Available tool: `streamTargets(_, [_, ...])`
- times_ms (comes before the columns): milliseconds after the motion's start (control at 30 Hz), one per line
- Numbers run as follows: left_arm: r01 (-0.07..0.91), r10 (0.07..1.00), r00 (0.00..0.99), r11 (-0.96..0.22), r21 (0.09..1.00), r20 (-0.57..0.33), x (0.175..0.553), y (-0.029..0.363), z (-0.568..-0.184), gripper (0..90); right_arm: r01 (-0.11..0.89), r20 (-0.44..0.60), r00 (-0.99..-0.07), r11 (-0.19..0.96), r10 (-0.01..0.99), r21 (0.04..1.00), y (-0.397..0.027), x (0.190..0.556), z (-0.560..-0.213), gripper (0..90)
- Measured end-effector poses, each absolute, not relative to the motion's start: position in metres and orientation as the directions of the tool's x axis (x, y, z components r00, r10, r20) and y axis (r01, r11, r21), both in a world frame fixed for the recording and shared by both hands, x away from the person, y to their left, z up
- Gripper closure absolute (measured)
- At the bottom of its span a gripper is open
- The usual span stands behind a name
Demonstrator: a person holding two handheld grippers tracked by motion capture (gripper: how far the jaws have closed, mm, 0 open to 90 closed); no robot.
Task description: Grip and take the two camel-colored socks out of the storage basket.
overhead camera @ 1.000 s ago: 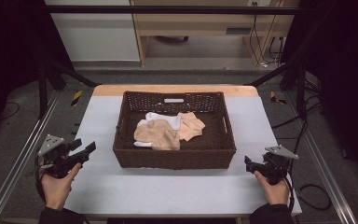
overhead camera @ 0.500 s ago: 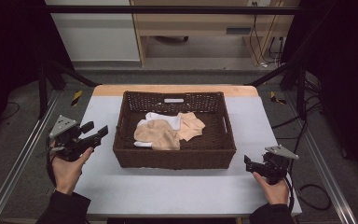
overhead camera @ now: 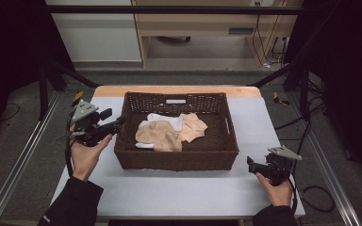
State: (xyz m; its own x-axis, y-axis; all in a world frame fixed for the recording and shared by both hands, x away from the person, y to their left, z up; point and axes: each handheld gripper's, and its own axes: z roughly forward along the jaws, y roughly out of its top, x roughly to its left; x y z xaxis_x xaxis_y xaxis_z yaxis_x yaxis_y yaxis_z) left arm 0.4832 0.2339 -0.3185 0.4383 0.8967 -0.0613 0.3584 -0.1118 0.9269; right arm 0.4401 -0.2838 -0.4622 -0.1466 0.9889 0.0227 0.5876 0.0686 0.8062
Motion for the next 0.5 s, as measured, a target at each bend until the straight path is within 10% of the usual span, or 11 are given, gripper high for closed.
streamTargets(500, [0.343,0.894,0.446,-0.132,0.93,-0.038,0.527,0.189,-0.317,39.7,0.585,0.023,-0.141,0.064,0.99,0.808,-0.284,0.441,-0.462,4.1])
